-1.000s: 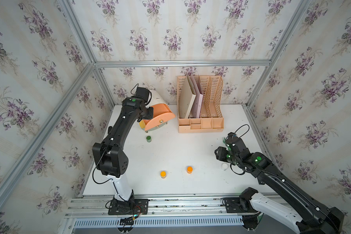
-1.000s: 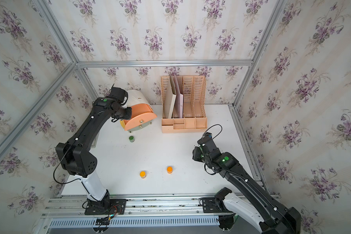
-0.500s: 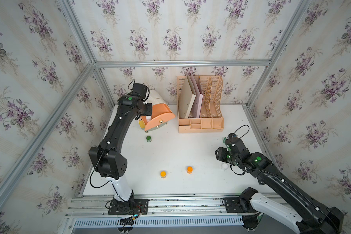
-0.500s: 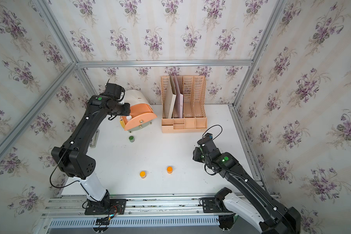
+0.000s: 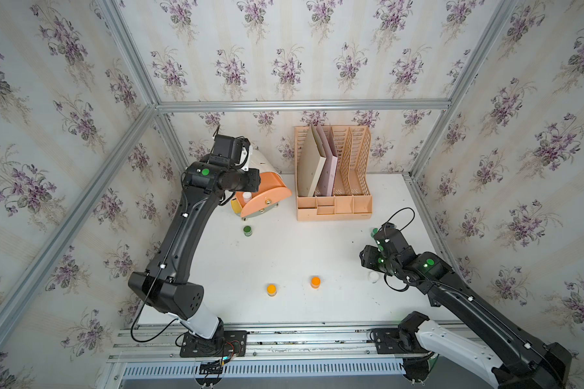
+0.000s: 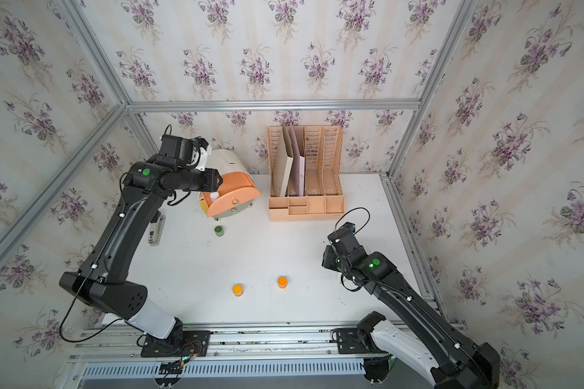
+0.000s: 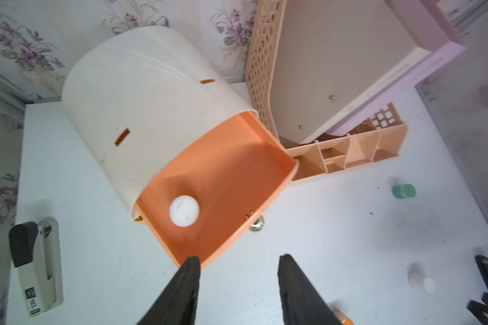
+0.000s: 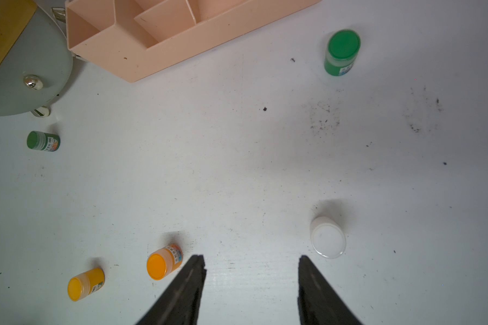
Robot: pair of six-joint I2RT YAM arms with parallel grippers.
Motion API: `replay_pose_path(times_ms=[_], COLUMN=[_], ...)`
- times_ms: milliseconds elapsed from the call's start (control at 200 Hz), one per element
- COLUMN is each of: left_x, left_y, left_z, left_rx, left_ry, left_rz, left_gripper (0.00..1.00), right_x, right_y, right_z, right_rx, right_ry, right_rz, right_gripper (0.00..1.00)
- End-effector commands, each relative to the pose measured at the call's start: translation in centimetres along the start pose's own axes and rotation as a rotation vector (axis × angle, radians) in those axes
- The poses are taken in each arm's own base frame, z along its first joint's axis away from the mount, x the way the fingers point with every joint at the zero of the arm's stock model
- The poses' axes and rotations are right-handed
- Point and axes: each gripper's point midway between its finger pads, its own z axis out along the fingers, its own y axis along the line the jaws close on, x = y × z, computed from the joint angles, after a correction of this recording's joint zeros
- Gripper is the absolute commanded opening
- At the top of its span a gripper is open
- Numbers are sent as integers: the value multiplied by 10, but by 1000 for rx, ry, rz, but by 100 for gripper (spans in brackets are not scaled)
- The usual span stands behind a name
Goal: Put the paint cans in the drawer according to color
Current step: Move the paint can to the center of the board.
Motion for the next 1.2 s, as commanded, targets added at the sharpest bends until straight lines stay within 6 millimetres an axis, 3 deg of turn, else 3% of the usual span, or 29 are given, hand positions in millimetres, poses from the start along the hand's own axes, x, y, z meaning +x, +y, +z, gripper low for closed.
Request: replay_pose_path(times_ms=[0,130,240,320,415,564,584,734,779,844,1109,1194], left_x=[4,30,52,63,76,93,92,103,105,105,104,104], left_y=[-41,-89,-106,-107,-104,-98,-98,-93,-92,-90,-87,-86], left_z=[-8,-3,4,9,13,20,11,11,10,7,3,1], left_rx=[75,156,178,181,175,165,175,165,161,160,147,142], left_ry=[-36,-16,17,35,52,80,57,68,70,59,47,45], left_rz=[68,158,184,175,162,140,137,134,133,130,129,129], left_gripper=[50,50,50,51,51,51,51,52,53,53,54,54], right_x=[8,27,46,58,61,50,48,35,36,41,59,62], right_y=[-12,-24,-46,-65,-71,-72,-68,-66,-67,-65,-61,-60], right_z=[1,7,19,29,40,48,50,65,69,74,89,93], right_rx=[51,87,183,266,275,279,262,237,235,222,185,179], right_ry=[26,85,123,121,102,64,63,61,76,112,185,199], right_rz=[22,75,167,232,256,272,266,279,273,271,284,284], right_gripper=[57,57,58,60,60,61,61,62,64,58,55,48])
